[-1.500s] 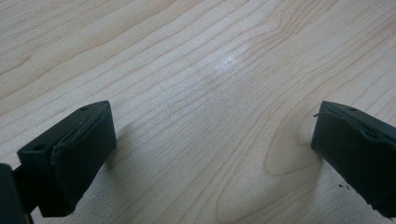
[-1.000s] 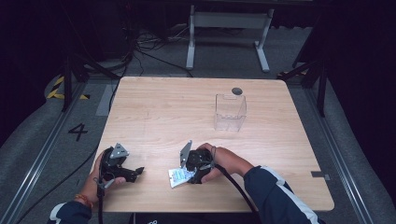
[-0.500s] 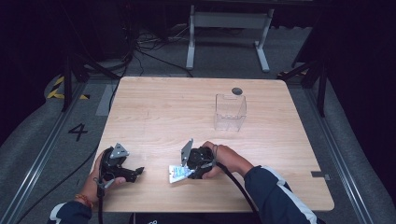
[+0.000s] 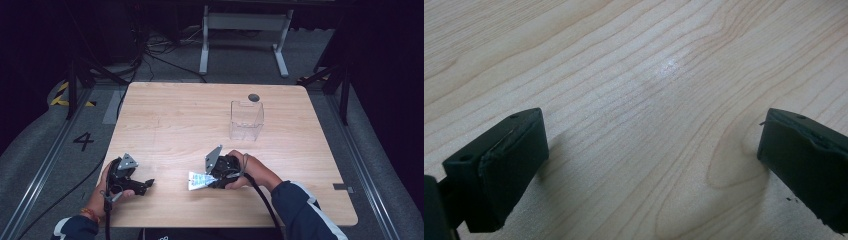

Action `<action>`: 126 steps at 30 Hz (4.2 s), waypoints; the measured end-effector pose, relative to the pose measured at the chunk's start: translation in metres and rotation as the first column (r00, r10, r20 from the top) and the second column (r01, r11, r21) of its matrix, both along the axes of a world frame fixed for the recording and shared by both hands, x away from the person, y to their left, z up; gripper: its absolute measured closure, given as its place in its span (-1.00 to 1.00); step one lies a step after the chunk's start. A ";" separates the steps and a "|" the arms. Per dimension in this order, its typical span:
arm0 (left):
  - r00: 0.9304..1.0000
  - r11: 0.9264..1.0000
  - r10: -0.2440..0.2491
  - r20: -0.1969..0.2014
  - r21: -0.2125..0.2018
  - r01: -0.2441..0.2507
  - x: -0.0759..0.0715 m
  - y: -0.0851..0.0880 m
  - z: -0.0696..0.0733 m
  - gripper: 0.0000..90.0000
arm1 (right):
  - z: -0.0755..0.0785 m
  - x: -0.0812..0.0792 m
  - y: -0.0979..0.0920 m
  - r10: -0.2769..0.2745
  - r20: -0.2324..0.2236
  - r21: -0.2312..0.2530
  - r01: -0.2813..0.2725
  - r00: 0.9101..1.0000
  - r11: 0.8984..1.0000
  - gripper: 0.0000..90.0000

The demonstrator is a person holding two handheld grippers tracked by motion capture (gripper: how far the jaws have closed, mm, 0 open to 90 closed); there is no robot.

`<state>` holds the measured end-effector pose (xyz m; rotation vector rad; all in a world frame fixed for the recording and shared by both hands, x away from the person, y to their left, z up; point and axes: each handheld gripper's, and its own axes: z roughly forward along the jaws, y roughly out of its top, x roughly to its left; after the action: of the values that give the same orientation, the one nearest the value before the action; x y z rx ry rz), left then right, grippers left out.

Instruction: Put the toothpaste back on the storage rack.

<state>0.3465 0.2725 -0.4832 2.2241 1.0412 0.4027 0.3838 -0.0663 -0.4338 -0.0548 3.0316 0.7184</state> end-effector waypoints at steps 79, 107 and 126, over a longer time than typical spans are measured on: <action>1.000 1.000 0.000 0.000 -0.001 0.000 0.000 0.000 0.000 -0.99 | 0.067 0.031 -0.104 -0.367 0.060 0.432 0.307 0.928 0.848 0.49; 1.000 1.000 0.000 0.000 0.000 0.000 0.000 0.000 0.000 -0.99 | 0.088 0.044 -0.122 -0.489 0.077 0.542 0.375 0.869 0.752 0.49; 1.000 1.000 0.000 0.000 0.000 0.000 0.000 0.000 0.000 -0.99 | 0.108 0.074 -0.137 -0.572 0.071 0.600 0.424 0.817 0.679 0.49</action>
<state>0.3466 0.2725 -0.4832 2.2236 1.0414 0.4028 0.4574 -0.2036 -0.3254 0.6284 2.2833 1.3591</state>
